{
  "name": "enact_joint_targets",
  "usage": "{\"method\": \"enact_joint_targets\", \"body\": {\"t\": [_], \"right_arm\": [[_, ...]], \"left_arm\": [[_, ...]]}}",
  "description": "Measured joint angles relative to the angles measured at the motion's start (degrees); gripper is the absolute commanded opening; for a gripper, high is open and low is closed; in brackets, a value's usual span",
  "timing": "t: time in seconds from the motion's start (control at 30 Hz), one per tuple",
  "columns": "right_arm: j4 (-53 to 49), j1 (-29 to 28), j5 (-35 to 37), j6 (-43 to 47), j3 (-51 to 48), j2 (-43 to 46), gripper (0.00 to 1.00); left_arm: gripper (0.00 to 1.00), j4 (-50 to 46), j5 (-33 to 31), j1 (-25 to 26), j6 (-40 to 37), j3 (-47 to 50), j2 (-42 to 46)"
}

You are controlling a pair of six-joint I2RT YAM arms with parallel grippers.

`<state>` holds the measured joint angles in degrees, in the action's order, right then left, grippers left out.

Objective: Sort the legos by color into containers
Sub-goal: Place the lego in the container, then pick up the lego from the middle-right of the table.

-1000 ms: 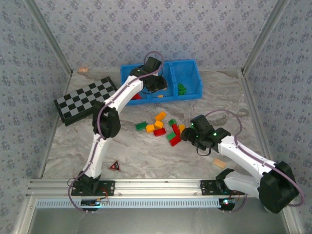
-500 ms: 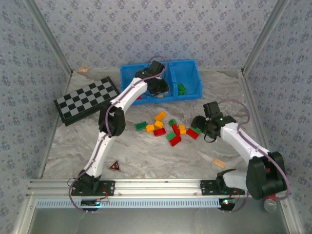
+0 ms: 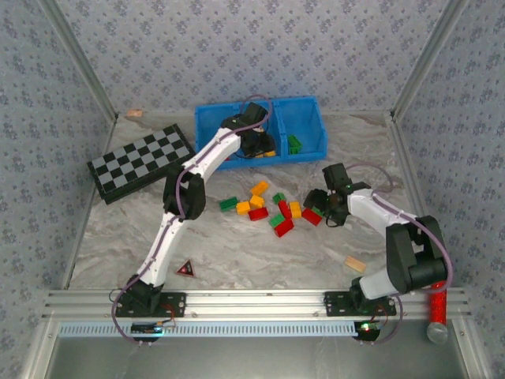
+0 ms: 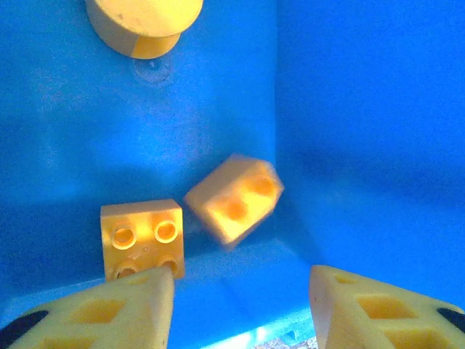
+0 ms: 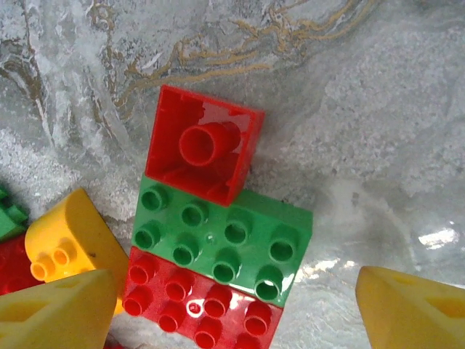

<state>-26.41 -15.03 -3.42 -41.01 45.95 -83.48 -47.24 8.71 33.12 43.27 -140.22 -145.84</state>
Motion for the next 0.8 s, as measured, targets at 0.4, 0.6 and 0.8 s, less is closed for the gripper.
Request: {"method": "enact_joint_targets", "body": {"t": [0.4,0.6,0.8], "right_arm": [[1.57,0.17,0.35,-0.55,4.0,-8.04,0.83],[0.2,0.13,1.46,-1.09,5.01,-9.31,0.72],[-1.27,-0.46,2.16,-1.42,6.29,-10.03,0.6]], "left_arm": [[0.58,-0.81,0.96,0.0,-1.77,-0.31,0.24],[0.59,-3.08,0.57,0.09,-5.27,-0.28,3.8],[0.59,-3.8,-1.31,1.22,-9.55,4.35,13.31]]}}
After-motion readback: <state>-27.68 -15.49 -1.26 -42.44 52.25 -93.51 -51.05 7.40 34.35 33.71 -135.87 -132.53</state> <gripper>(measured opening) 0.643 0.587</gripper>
